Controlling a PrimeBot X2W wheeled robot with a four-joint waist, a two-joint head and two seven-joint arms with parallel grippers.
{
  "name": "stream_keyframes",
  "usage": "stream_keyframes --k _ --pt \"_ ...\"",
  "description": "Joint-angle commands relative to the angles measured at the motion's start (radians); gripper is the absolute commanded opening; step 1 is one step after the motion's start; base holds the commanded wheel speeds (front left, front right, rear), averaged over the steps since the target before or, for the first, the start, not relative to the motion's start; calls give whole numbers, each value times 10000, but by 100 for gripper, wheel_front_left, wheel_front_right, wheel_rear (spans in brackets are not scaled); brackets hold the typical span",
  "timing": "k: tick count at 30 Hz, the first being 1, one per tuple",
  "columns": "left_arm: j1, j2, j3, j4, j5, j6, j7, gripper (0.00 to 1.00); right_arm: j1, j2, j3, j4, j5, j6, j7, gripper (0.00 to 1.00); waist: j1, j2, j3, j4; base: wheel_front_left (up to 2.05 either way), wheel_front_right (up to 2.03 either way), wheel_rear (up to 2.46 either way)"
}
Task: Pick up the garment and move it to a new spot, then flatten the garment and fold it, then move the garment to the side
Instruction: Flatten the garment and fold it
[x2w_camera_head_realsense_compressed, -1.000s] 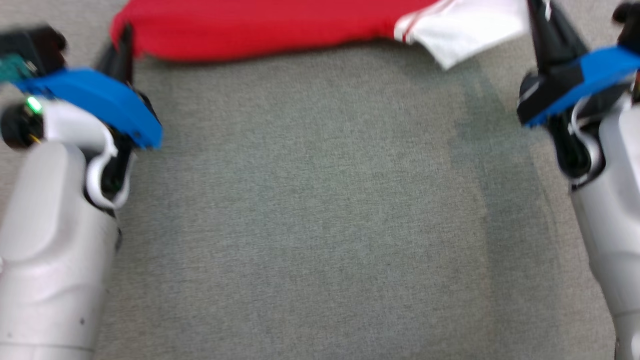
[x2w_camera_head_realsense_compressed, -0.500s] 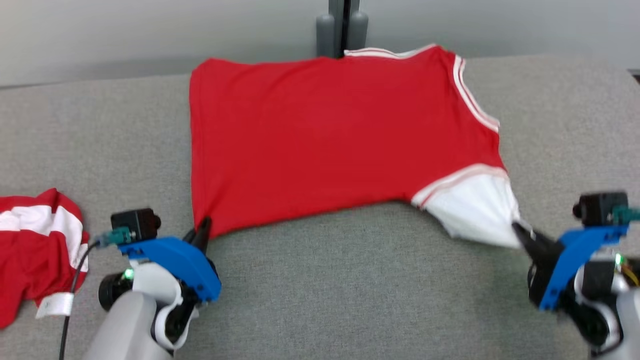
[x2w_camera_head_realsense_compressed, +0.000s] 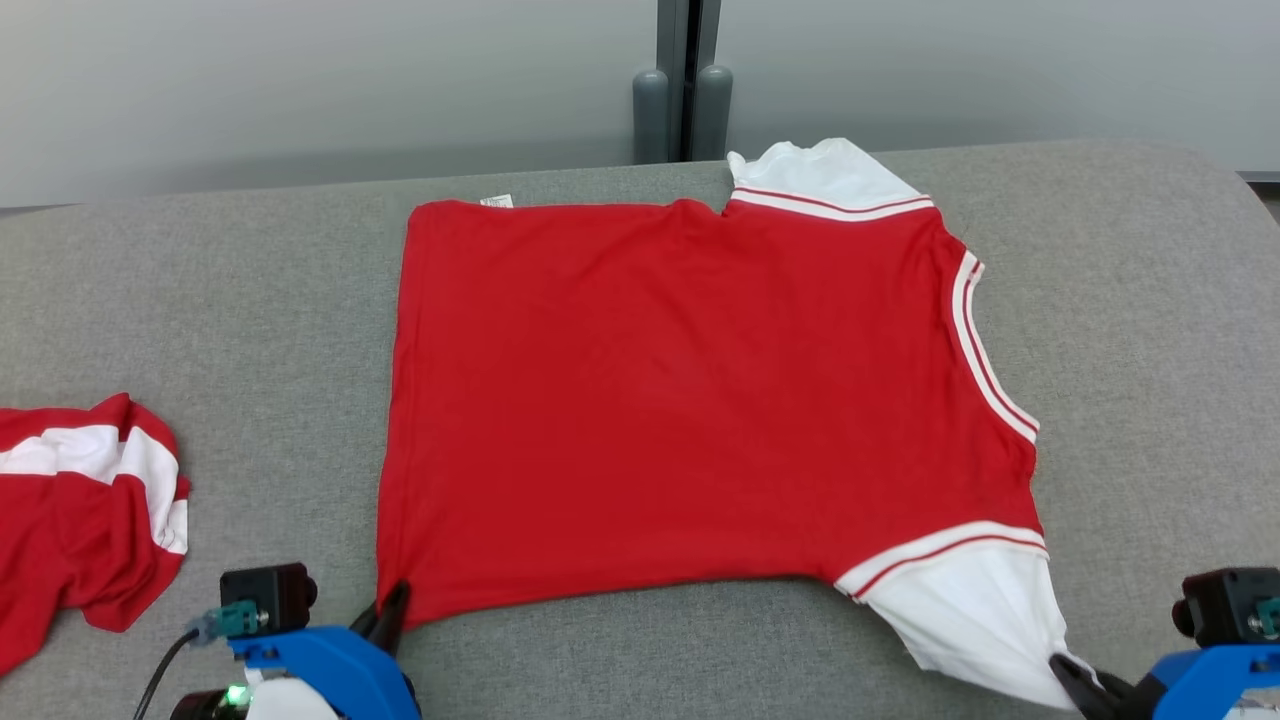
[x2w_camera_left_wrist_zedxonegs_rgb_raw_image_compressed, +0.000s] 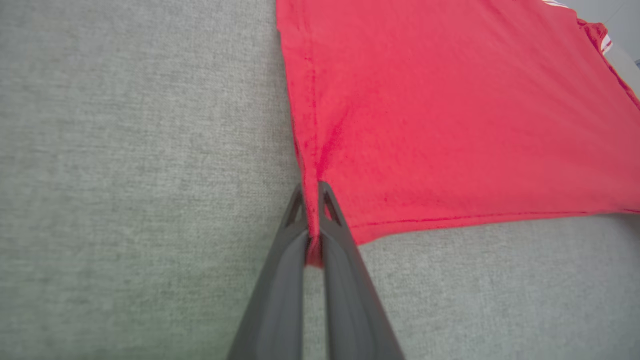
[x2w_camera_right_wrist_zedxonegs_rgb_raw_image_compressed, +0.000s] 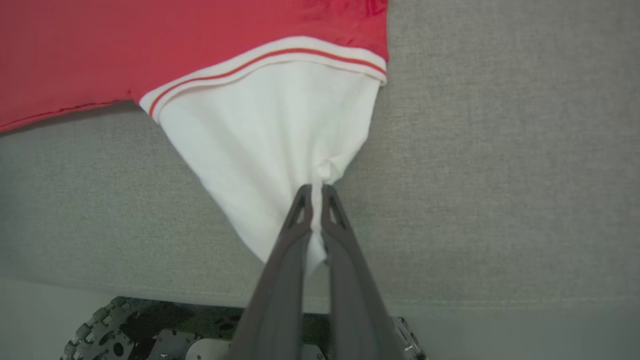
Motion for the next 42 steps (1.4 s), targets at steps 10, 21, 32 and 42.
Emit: stream_keyframes --k 10,21,32,42 --pt "1318 306 -47 -2180 -223 594 749 0 -197 91 -190 -732 -449 5 -129 0 1 3 21 69 0 0 0" --pt "-245 -218 218 -2725 -1655 515 2195 0 -2952 -735 566 337 -370 5 -1158 0 1 3 323 305 0 0 0" --pt "-1824 -160 528 -2333 -1835 1003 2895 0 -5136 -1352 1158 1937 -69 5 -2316 0 1 3 999 287 0 0 0" --pt "-2612 -449 599 -1242 -1417 1372 2211 0 -6280 -1610 1307 3374 -289 5 -3772 0 1 3 1630 333 0 0 0"
